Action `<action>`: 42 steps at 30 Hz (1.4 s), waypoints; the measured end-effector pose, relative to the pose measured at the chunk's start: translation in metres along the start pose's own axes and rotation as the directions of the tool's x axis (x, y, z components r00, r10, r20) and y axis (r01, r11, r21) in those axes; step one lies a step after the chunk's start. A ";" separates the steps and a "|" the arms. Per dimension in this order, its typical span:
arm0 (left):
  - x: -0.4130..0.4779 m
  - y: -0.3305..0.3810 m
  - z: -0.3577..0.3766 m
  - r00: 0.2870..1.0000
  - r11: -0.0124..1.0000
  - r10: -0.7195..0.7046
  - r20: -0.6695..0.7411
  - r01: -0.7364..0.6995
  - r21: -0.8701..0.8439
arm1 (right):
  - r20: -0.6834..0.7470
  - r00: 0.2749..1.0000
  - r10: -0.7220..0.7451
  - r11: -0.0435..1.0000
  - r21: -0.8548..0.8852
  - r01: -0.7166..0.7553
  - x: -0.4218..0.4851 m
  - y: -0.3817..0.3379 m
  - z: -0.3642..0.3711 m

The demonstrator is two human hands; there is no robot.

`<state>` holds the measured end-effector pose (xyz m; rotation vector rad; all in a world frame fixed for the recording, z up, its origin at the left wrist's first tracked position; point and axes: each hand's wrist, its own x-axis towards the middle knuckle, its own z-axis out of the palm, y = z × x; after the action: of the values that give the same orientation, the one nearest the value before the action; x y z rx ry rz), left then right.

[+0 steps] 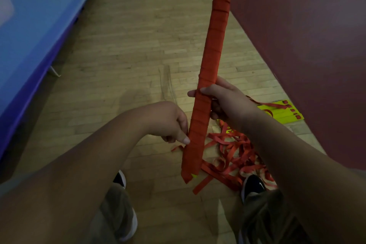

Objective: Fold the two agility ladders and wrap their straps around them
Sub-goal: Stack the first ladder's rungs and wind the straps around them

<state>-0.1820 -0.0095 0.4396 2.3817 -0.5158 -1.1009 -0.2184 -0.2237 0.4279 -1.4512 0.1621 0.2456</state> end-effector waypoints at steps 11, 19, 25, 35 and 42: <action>0.002 -0.004 -0.001 0.990 0.996 -0.072 -0.123 0.078 0.038 | 0.021 0.999 0.048 0.990 0.133 -0.050 0.007 0.004 -0.001; -0.003 0.004 0.000 0.989 0.996 -0.086 -0.123 0.090 0.027 | -0.141 0.988 0.056 0.983 0.183 -0.030 0.013 0.010 -0.002; 0.003 0.013 0.016 0.984 0.990 -0.099 -0.151 0.112 0.083 | -0.223 0.973 0.049 0.993 0.111 -0.025 0.015 0.015 -0.001; 0.013 0.013 0.033 0.954 0.988 -0.091 -0.284 0.123 0.095 | -0.270 0.959 0.088 0.995 0.067 -0.072 0.016 0.016 0.000; 0.002 0.003 0.011 0.985 1.000 -0.025 -0.171 0.023 -0.016 | -0.199 0.975 0.102 0.995 0.045 -0.094 0.012 0.009 -0.005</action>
<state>-0.1895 -0.0154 0.4335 2.4483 -0.4196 -0.8950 -0.2088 -0.2272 0.4152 -1.4335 0.4016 0.1748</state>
